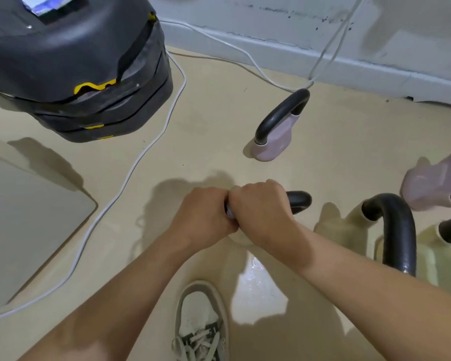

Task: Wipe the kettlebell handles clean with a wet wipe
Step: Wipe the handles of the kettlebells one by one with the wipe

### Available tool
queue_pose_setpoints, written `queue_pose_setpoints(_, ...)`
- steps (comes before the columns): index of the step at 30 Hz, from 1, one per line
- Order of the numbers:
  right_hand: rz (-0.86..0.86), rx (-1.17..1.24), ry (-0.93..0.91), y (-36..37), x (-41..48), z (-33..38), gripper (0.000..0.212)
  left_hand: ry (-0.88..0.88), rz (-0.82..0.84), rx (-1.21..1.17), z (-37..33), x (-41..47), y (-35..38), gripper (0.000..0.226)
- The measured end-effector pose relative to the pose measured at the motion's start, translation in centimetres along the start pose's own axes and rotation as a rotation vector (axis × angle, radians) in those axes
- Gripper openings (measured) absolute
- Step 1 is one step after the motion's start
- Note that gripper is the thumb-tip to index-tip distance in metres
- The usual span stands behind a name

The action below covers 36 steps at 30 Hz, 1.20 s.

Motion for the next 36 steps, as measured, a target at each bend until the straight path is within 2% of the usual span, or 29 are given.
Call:
queue_pose_setpoints(2, -0.042, 0.114, -0.034, 0.1, -0.4, -0.5, 0.048, 0.004, -0.008, 0.007, -0.3, -0.3, -0.1, 0.024)
queue_pose_setpoints(3, -0.105, 0.094, -0.101, -0.5, -0.8, -0.3, 0.059, 0.012, -0.010, 0.018, -0.6, -0.5, -0.1, 0.022)
queue_pose_setpoints(4, -0.160, 0.078, -0.090, -1.1, -1.3, -1.0, 0.069, 0.020, -0.016, 0.034, -0.9, -0.9, 0.0, 0.019)
queue_pose_setpoints(5, -0.155, 0.086, -0.064, -0.9, -1.8, -2.2, 0.066, 0.028, -0.030, 0.049, -1.1, -1.2, 0.1, 0.015)
queue_pose_setpoints(8, -0.207, 0.119, -0.106, 0.3, -2.7, -5.4, 0.034, -0.005, -0.070, 0.015, -0.9, -1.8, 0.4, 0.010)
queue_pose_setpoints(11, -0.490, 0.362, -0.119, 0.8, -3.7, -8.2, 0.017, -0.014, -0.069, -0.026, -0.7, -2.0, 0.7, 0.014)
queue_pose_setpoints(12, -0.538, 0.501, -0.045, 1.2, -4.2, -9.1, 0.019, -0.011, -0.073, -0.040, -0.7, -2.1, 0.9, 0.014)
queue_pose_setpoints(15, -0.663, 1.064, 0.426, 3.9, -5.0, -10.0, 0.029, -0.059, -0.131, -0.163, -0.1, -2.6, 1.6, 0.016)
queue_pose_setpoints(18, -0.927, 1.546, 0.863, 6.9, -4.4, -9.1, 0.019, -0.116, -0.173, -0.217, -0.1, -3.0, 2.4, 0.007)
queue_pose_setpoints(20, -0.973, 1.762, 1.004, 7.6, -3.8, -8.4, 0.011, -0.136, -0.189, -0.234, -0.2, -3.2, 3.1, 0.006)
queue_pose_setpoints(23, -0.856, 1.666, 0.979, 7.5, -3.8, -8.7, 0.008, -0.104, -0.207, -0.202, -0.5, -3.4, 4.2, 0.013)
queue_pose_setpoints(26, -0.795, 1.587, 0.859, 6.7, -3.8, -9.0, 0.009, -0.112, -0.245, -0.102, -0.2, -3.5, 4.7, 0.036)
queue_pose_setpoints(28, -0.771, 1.415, 0.799, 5.7, -4.1, -9.2, 0.017, -0.163, -0.159, -0.018, 0.1, -3.1, 4.5, 0.032)
queue_pose_setpoints(31, -0.617, 0.968, 0.611, 2.6, -4.6, -9.0, 0.019, -0.126, -0.105, 0.040, 0.3, -2.5, 3.5, 0.024)
queue_pose_setpoints(33, -0.373, 0.638, 0.462, 1.2, -4.4, -8.4, 0.025, -0.109, -0.111, 0.048, 0.7, -1.9, 2.5, 0.021)
queue_pose_setpoints(36, -0.069, 0.230, 0.378, 0.1, -4.3, -5.9, 0.014, -0.072, -0.132, 0.074, 1.1, -0.8, 0.9, 0.017)
Point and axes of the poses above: each hand's wrist, its own x-axis towards the middle knuckle, its own y-axis out of the palm, z = x × y, the point moved 5 cm from there along x, towards the middle knuckle, and after that the axes turned 12 degrees about x, right-handed, at the moved point
